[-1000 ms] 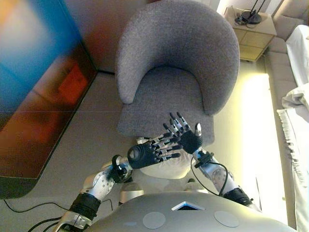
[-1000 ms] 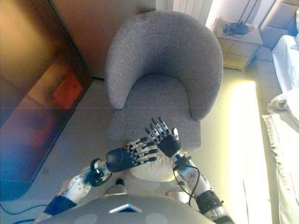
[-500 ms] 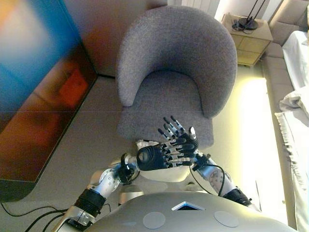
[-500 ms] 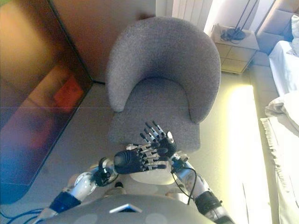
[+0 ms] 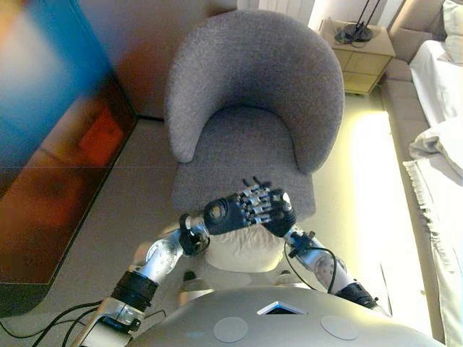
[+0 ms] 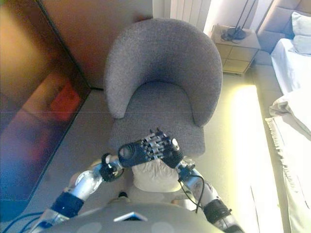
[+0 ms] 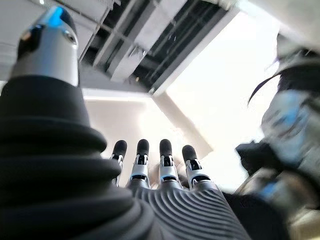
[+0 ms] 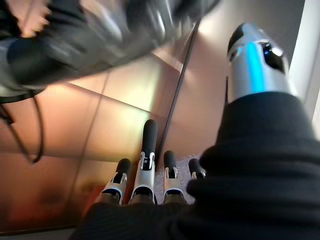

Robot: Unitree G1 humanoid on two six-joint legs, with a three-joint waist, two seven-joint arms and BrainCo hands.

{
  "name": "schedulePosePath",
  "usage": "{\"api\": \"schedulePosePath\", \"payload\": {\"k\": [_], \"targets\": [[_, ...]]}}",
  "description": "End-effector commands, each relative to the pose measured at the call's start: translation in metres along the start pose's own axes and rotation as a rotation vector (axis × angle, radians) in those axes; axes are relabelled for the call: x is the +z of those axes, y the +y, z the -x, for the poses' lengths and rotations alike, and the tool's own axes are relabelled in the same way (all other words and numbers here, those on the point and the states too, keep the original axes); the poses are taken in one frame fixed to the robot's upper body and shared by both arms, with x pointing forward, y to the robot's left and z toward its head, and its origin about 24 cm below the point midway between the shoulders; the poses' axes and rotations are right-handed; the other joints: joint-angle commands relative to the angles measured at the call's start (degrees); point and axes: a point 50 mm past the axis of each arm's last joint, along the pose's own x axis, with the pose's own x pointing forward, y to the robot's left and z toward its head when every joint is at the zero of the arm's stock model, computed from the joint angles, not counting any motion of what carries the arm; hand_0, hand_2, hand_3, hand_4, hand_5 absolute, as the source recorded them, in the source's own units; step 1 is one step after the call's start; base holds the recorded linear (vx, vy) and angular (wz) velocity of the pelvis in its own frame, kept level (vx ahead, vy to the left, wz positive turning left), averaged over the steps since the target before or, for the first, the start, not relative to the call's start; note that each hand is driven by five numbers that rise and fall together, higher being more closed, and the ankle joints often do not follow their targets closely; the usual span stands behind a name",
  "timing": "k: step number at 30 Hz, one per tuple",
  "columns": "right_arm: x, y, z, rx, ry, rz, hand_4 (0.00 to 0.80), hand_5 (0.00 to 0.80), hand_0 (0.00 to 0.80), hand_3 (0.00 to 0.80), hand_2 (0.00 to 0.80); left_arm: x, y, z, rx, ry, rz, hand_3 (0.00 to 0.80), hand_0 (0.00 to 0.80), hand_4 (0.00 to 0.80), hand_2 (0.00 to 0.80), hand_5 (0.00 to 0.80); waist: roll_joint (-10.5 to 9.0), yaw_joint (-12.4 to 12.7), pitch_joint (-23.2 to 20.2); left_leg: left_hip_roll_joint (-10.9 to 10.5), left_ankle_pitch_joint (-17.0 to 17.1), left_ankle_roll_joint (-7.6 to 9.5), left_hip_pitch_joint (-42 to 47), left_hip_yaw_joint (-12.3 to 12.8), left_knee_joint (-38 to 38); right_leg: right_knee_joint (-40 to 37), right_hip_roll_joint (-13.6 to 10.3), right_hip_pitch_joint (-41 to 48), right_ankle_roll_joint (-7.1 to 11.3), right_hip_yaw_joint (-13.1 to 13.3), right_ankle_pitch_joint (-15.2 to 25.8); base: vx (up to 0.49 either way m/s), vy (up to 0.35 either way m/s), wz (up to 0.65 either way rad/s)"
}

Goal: Pick up the cushion and take it to the sofa

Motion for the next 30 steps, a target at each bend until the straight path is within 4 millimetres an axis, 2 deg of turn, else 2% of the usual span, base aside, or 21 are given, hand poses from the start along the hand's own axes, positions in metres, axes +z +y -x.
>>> {"api": "schedulePosePath", "payload": {"k": [1, 7, 19, 25, 30], "targets": [[0.012, 0.024, -0.013, 0.148, -0.027, 0.036, 0.000, 0.000, 0.000, 0.000, 0.000, 0.037, -0.002, -0.015, -0.036, -0.157, -0.085, 0.000, 0.000, 0.000, 0.000, 0.000, 1.49, 0.8, -0.5, 0.9, -0.8, 2.51, -0.1, 2.3, 0.5, 1.1, -1.1, -3.1, 0.53, -2.2, 2.5, 0.029, 0.023, -0.07], [0.013, 0.024, -0.008, 0.167, -0.027, 0.047, 0.000, 0.000, 0.000, 0.000, 0.000, 0.054, 0.001, -0.004, 0.032, -0.257, -0.116, 0.000, 0.000, 0.000, 0.000, 0.000, 1.67, 0.6, -0.5, 0.6, -0.7, 2.67, -0.2, 2.3, 0.6, 1.2, -1.0, -3.2, 0.23, -1.8, 2.4, 0.007, 0.007, -0.02], [0.015, 0.026, -0.003, 0.202, -0.038, 0.024, 0.000, 0.000, 0.000, 0.000, 0.000, 0.071, 0.013, 0.017, 0.154, -0.395, -0.165, 0.000, 0.000, 0.000, 0.000, 0.000, 1.69, 0.6, -1.1, 0.5, -0.7, 2.67, -0.1, 2.0, 0.6, 1.2, -1.0, -2.8, -0.07, -1.8, 1.8, 0.000, 0.000, 0.00], [0.015, 0.023, -0.002, 0.186, -0.058, 0.031, 0.000, 0.000, 0.000, 0.000, 0.000, 0.077, 0.011, 0.023, 0.188, -0.448, -0.207, 0.000, 0.000, 0.000, 0.000, 0.000, 1.67, 1.0, -1.0, 0.4, -0.8, 2.67, -0.3, 1.8, 0.9, 1.3, -1.1, -2.7, -0.19, -1.9, 1.6, 0.000, 0.000, 0.00], [0.020, 0.021, 0.001, 0.144, -0.085, 0.087, 0.000, 0.000, 0.000, 0.000, 0.000, 0.078, 0.000, 0.021, 0.133, -0.437, -0.245, 0.000, 0.000, 0.000, 0.000, 0.000, 1.67, 1.5, -0.5, 0.4, -0.8, 2.62, -0.7, 1.6, 1.0, 1.3, -1.1, -2.8, -0.27, -1.9, 1.5, -0.013, 0.000, 0.00]]}}
